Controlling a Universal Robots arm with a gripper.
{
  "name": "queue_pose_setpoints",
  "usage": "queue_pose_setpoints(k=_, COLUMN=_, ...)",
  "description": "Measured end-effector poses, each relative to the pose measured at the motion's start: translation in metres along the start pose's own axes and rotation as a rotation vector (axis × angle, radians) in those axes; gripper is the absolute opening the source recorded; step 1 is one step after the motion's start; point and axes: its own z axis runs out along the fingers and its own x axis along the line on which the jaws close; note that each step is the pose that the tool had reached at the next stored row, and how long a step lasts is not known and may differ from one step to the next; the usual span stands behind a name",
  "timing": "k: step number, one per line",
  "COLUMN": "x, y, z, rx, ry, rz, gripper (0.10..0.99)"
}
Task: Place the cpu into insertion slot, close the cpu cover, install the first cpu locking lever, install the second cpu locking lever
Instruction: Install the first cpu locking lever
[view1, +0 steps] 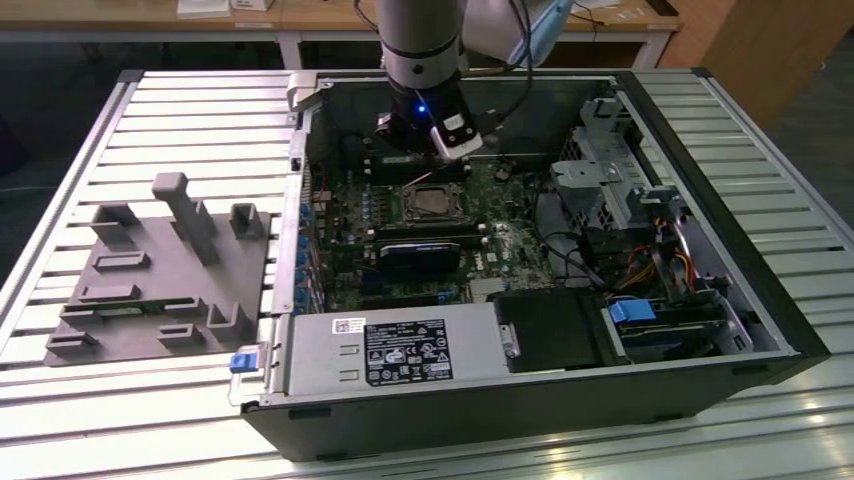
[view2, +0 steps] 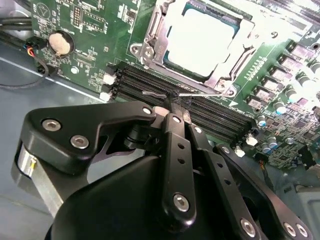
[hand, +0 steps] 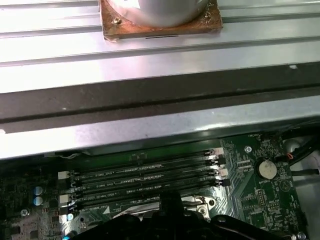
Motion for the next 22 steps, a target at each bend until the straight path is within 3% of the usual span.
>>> queue_pose_setpoints(k=10, x=0.0019, y=0.0014, z=0.0085, rx=0.001, ry=-0.0004, rz=0.001, gripper=0.102)
queue_pose_setpoints(k=22, x=-0.0014, y=0.0015, z=0.0110, rx=0.003, ry=-0.0046, rz=0.007, gripper=0.102)
